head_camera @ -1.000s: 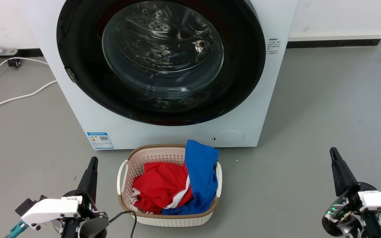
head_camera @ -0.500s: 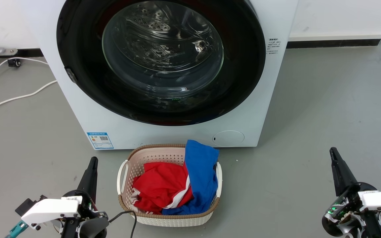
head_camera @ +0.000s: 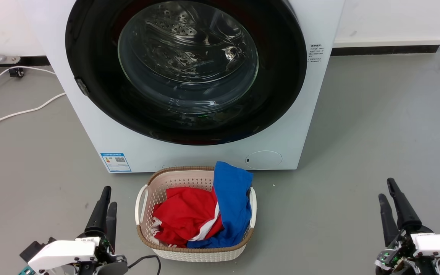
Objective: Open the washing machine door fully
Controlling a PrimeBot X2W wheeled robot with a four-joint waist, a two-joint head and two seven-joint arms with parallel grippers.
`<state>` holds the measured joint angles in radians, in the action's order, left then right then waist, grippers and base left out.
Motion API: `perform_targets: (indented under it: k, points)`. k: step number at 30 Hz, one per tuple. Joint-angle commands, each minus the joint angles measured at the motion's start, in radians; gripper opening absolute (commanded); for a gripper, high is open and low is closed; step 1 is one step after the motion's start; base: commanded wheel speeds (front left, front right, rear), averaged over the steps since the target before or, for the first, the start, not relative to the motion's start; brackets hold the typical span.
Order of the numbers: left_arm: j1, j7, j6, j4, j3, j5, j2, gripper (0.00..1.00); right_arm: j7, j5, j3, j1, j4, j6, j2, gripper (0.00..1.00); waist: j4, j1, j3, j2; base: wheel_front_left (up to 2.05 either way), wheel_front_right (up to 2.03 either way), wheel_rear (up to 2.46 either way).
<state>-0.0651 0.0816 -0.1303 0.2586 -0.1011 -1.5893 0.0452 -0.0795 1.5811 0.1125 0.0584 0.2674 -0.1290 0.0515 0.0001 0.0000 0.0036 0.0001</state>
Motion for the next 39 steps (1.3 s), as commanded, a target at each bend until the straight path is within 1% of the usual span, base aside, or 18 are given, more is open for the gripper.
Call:
perform_targets:
  k: [1,9,22,28,33,39]
  points:
    - [-0.012,-0.010,0.000,-0.026,0.000,0.019,0.003,1.00,0.009,-0.024,0.007,0.008,-0.026,-0.001,0.003,1.00,0.000,0.0000,0.000,-0.0001,0.00,0.00,0.00]
    - [-0.012,-0.048,0.018,-0.077,-0.012,0.170,0.004,1.00,0.047,-0.190,0.021,-0.006,-0.089,-0.002,0.003,1.00,0.000,0.0000,0.002,-0.0001,0.00,0.00,0.00]
    - [0.007,-0.102,0.096,-0.150,0.048,0.505,0.004,1.00,0.101,-0.538,-0.008,-0.038,-0.187,-0.002,0.002,1.00,0.001,0.0000,0.006,-0.0001,0.00,0.00,0.00]
    - [0.014,-0.125,0.121,-0.159,0.080,0.645,0.007,1.00,0.123,-0.698,-0.025,-0.056,-0.209,-0.002,0.002,1.00,0.002,0.0000,0.008,-0.0001,0.00,0.00,0.00]
    - [0.020,-0.143,0.145,-0.156,0.106,0.738,0.020,1.00,0.141,-0.805,-0.033,-0.070,-0.216,-0.002,0.002,1.00,0.003,0.0000,0.009,-0.0001,0.00,0.00,0.00]
    - [0.024,-0.163,0.170,-0.158,0.139,0.824,0.036,1.00,0.161,-0.906,-0.039,-0.085,-0.218,-0.002,0.001,1.00,0.003,0.0000,0.009,-0.0001,0.00,0.00,0.00]
